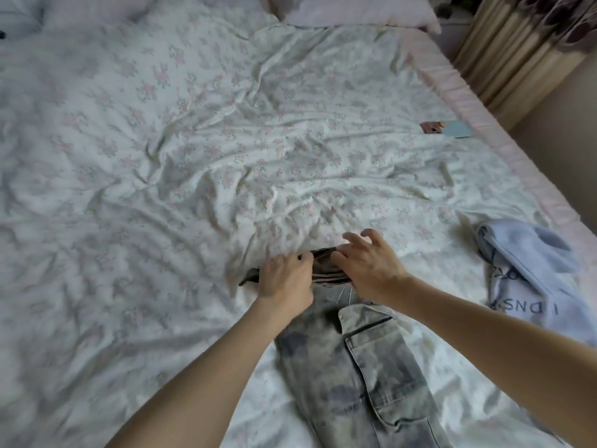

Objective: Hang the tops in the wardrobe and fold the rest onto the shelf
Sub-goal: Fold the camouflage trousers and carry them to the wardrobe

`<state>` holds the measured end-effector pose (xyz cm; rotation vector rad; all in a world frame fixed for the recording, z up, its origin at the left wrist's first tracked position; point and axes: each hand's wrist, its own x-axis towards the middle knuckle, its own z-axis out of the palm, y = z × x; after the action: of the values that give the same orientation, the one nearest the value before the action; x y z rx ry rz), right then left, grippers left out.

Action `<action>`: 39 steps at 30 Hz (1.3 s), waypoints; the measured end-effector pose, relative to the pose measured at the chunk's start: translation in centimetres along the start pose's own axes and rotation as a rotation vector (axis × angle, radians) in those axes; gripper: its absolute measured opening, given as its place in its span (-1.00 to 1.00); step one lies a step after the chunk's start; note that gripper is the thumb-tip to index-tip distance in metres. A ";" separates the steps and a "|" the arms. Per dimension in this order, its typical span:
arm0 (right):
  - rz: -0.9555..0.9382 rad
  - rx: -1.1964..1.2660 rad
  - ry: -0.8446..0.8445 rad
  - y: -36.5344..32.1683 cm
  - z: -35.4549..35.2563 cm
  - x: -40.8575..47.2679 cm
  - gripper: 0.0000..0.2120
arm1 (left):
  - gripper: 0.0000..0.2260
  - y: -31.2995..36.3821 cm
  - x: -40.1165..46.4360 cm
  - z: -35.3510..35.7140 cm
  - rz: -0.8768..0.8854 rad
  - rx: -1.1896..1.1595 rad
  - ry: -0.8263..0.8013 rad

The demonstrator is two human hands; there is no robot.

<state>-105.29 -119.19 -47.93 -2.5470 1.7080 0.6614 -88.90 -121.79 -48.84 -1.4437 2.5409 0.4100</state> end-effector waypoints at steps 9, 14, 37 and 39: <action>-0.011 0.248 0.108 -4.2 3.8 -14.5 -0.60 | -0.72 8.6 -12.9 5.9 0.121 -0.065 -0.034; 0.023 0.327 -0.173 -6.9 10.2 -18.0 -0.52 | -0.58 9.6 -14.6 11.3 0.218 -0.156 -0.311; 0.290 0.634 0.131 -1.9 9.0 -10.6 -0.54 | -0.45 2.9 -5.7 9.7 -0.179 -0.419 -0.159; 0.171 0.613 -0.086 -0.4 8.3 -7.2 -0.36 | -0.36 1.4 -3.9 9.8 -0.159 -0.555 -0.390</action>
<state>-110.08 -110.71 -53.09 -1.9444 1.7637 0.1921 -87.82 -114.75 -56.77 -1.5217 2.0668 1.3023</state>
